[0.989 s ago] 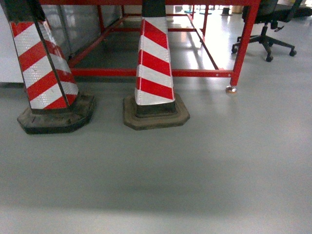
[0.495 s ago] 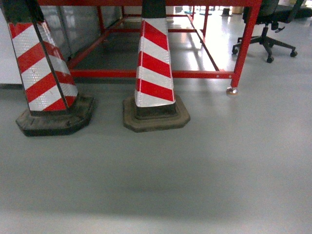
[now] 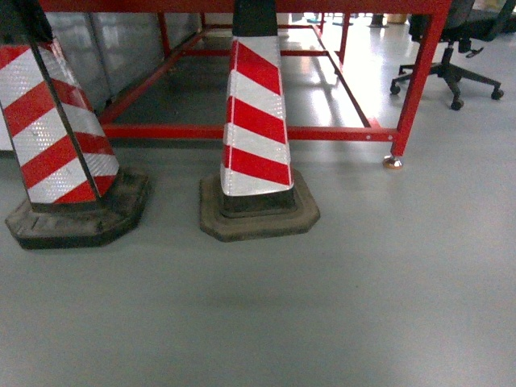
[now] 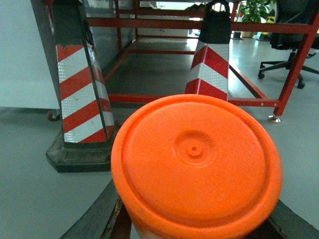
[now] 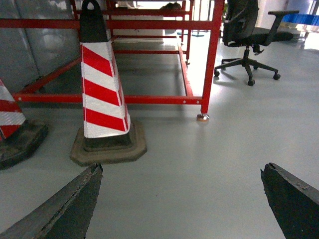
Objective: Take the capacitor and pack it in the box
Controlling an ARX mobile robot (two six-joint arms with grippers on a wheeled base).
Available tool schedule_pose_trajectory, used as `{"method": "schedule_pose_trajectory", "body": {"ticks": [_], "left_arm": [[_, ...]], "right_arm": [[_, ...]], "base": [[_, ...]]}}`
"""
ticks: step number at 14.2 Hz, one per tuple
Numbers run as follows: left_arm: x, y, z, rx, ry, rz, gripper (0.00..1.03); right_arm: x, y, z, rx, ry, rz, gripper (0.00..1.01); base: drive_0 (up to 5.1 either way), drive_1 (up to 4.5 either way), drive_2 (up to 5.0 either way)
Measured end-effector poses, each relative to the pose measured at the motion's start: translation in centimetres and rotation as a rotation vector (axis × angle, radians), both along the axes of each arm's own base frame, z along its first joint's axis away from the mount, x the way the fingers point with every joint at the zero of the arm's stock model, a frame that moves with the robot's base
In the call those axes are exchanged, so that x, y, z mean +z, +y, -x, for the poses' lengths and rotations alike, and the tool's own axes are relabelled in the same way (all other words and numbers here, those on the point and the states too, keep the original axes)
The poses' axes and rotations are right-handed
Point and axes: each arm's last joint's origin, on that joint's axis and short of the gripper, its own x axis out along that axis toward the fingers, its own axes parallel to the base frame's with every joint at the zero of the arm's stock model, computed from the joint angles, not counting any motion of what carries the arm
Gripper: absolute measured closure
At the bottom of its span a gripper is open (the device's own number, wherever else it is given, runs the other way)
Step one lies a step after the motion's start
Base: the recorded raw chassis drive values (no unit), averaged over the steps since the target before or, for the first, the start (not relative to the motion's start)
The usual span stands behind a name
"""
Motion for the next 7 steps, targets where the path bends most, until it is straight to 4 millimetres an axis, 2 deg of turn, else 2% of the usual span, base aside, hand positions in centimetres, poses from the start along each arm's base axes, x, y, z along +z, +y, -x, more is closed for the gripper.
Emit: {"method": "schedule_pose_trajectory", "body": {"ticks": [7], "left_arm": [[-0.01, 0.0, 0.0, 0.001, 0.001, 0.0, 0.59]], "right_arm": [[0.03, 0.0, 0.0, 0.0, -0.003, 0.0, 0.03]], "base": [[0.1, 4.09, -3.9]]}}
